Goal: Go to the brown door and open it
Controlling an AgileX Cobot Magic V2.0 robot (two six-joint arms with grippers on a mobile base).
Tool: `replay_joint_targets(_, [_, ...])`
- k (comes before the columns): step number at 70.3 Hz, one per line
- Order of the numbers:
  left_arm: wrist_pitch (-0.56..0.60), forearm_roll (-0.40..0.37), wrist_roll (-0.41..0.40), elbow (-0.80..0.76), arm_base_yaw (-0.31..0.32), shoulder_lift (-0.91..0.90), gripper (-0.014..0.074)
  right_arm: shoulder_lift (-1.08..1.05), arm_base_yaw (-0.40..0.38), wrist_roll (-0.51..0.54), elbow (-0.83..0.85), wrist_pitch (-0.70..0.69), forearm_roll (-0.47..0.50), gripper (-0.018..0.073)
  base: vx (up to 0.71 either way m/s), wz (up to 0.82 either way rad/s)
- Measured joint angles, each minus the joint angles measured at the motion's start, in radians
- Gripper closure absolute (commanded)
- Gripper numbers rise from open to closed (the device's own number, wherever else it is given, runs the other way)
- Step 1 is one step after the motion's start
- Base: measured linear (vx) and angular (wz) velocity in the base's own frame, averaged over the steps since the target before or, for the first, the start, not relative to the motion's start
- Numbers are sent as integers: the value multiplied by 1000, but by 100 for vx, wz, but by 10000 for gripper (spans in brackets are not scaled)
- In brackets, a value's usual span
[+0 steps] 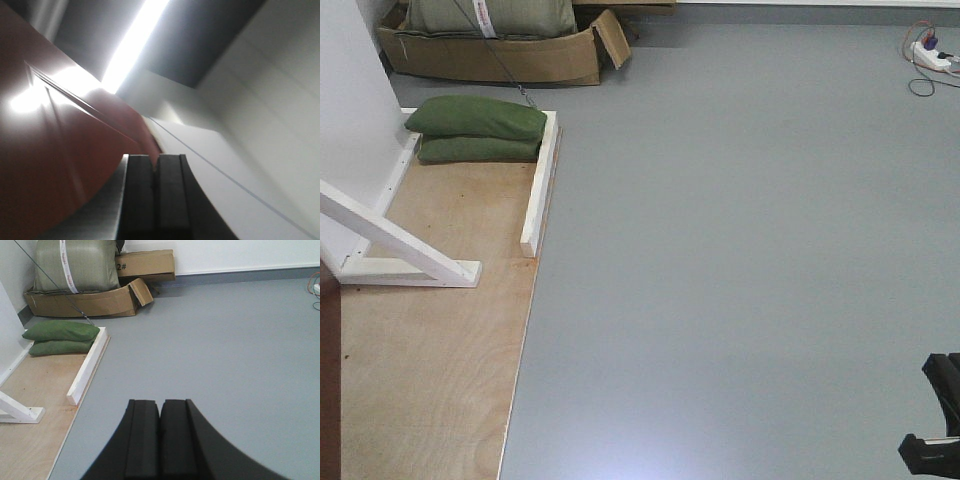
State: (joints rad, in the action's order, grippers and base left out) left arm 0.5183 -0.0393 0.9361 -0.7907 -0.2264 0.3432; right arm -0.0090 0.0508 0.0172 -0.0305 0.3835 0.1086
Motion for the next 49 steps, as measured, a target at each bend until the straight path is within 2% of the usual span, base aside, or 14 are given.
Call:
replay_joint_targets(3, [77, -26, 85, -22, -22, 0, 580, 0, 0, 0, 0, 0, 0, 559, 0, 0])
replay_joint_targets(6, [169, -86, 140, -40, -39, 0, 580, 0, 0, 0, 0, 0, 0, 559, 0, 0])
replay_joint_targets(11, [301, -232, 206, -74, -70, 8, 580, 0, 0, 0, 0, 0, 0, 559, 0, 0])
replay_joint_targets(18, [483, -514, 274, -131, -126, 40, 580, 0, 0, 0, 0, 0, 0, 559, 0, 0])
replay_joint_targets(22, [606, -719, 316, -163, -162, 64, 580, 0, 0, 0, 0, 0, 0, 559, 0, 0])
replay_joint_targets(23, [618, -743, 321, -172, -171, 70, 580, 0, 0, 0, 0, 0, 0, 559, 0, 0])
replay_joint_targets(28, [711, -986, 384, -216, -215, 101, 580, 0, 0, 0, 0, 0, 0, 559, 0, 0])
replay_joint_targets(33, [741, -1162, 468, -258, -258, 133, 580, 0, 0, 0, 0, 0, 0, 559, 0, 0])
replay_joint_targets(41, [749, -1331, 612, -304, -318, 187, 580, 0, 0, 0, 0, 0, 0, 559, 0, 0])
replay_joint_targets(49, [749, -1421, 722, -333, -393, 248, 580, 0, 0, 0, 0, 0, 0, 559, 0, 0])
